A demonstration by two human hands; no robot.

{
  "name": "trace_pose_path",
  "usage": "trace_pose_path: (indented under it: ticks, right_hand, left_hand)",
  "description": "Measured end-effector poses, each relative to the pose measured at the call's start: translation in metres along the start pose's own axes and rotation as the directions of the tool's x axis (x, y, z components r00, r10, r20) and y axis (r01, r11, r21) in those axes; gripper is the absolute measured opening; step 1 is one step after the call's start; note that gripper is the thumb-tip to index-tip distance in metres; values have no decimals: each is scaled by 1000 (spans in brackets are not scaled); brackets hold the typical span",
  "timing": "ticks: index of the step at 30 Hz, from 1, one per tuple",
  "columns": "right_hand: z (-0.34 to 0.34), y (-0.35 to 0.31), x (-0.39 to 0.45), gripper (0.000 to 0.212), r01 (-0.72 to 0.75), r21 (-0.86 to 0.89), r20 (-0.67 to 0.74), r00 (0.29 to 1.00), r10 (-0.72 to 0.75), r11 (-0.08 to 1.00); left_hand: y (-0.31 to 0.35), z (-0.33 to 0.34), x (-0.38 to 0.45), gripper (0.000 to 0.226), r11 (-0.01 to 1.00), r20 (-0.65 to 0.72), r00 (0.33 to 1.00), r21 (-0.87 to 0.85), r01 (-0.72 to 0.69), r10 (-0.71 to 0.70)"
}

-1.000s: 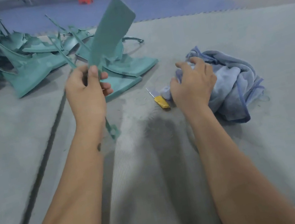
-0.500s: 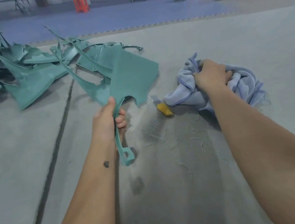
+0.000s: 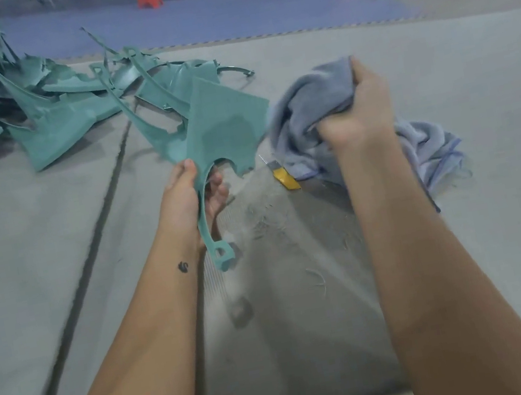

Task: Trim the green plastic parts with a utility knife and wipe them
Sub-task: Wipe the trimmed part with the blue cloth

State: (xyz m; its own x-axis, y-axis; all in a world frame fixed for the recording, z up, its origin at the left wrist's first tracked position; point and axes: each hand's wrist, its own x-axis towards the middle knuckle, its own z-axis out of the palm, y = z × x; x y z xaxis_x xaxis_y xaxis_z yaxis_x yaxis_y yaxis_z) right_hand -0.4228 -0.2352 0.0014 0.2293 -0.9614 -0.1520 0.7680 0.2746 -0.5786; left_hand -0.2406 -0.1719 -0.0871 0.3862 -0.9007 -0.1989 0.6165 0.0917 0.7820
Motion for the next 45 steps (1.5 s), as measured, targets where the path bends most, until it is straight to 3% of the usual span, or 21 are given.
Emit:
trace_pose_path:
  ticks: [2,4,9,11,12,14,17,19,21,24,26,29,31,32,34,36,37,38,40,42,45]
  right_hand:
    - [-5,21,-6,32,-120,230,173,982,81,966]
    - [-9,46,-11,34,-164,262,226,968,105,951]
    - [-15,80,-5,44,-54,3,373,927,49,999]
    - [-12,90,-7,42,78,-266,403,914,38,961]
    - [-11,95,-8,38,217,-476,393,920,-15,852]
    - [-14,105,-10,23,505,-749,451,863,-228,430]
    - [-24,114,-7,9,691,-703,702,636,-321,-168]
    - [-28,114,-4,17,660,-658,752,601,-270,-363]
    - [-30,111,-2,21,572,-690,702,678,-217,-444]
    - [-33,107,-1,17,455,-766,588,780,-212,-454]
    - [-31,103,-2,18,399,-858,493,817,-300,-324]
    - [-22,90,-5,20,354,-920,203,796,-571,167]
    - [-15,76,-6,23,464,-715,-109,665,-738,524]
    - [-13,69,-6,24,542,-603,-245,572,-783,585]
    - [-11,62,-6,24,640,-529,-376,412,-830,557]
    - [-8,65,-9,22,666,-565,-298,385,-873,487]
    - [-7,71,-8,22,649,-629,-163,428,-889,428]
    - [-7,79,-6,24,594,-726,28,528,-848,346]
    - [-12,93,-3,29,474,-876,364,775,-517,93]
    - [-20,101,1,26,534,-841,536,800,-270,-88]
    - [-27,96,2,27,616,-782,615,740,-274,-93]
  left_hand:
    - [-2,0,-1,22,999,-23,999,-20,-46,46]
    - [-3,-1,-1,24,996,-14,999,-74,-51,50]
    - [-2,-1,-4,17,1000,81,997,-17,-1,3]
    - [-2,-2,-5,17,996,114,993,89,-17,7]
    - [-3,-2,-4,18,990,120,993,136,-25,9]
    - [-3,-1,-3,19,982,127,992,184,-34,10]
    - [-5,1,-1,17,981,79,996,185,-56,42]
    - [-6,0,-1,20,988,67,995,129,-82,74]
    - [-6,-1,-2,25,986,74,992,125,-108,100]
    - [-8,0,-6,20,970,90,989,204,-132,115]
    - [-8,0,-7,18,965,87,988,218,-146,129]
    - [-4,-3,-8,18,981,69,990,143,-132,123]
    - [-4,-4,-8,18,987,68,993,122,-108,101]
    - [-4,-4,-8,18,987,69,993,124,-99,91]
    - [-5,-4,-8,17,986,76,994,140,-93,83]
    - [-5,-4,-8,17,982,95,992,159,-100,85]
    - [-6,-4,-7,18,980,103,991,168,-107,91]
    - [-6,-4,-7,19,977,104,990,178,-116,99]
    - [-7,-4,-5,21,971,69,989,190,-143,132]
    - [-6,-6,-2,23,967,14,984,183,-179,180]
    - [-5,-7,1,23,967,-8,977,150,-208,212]
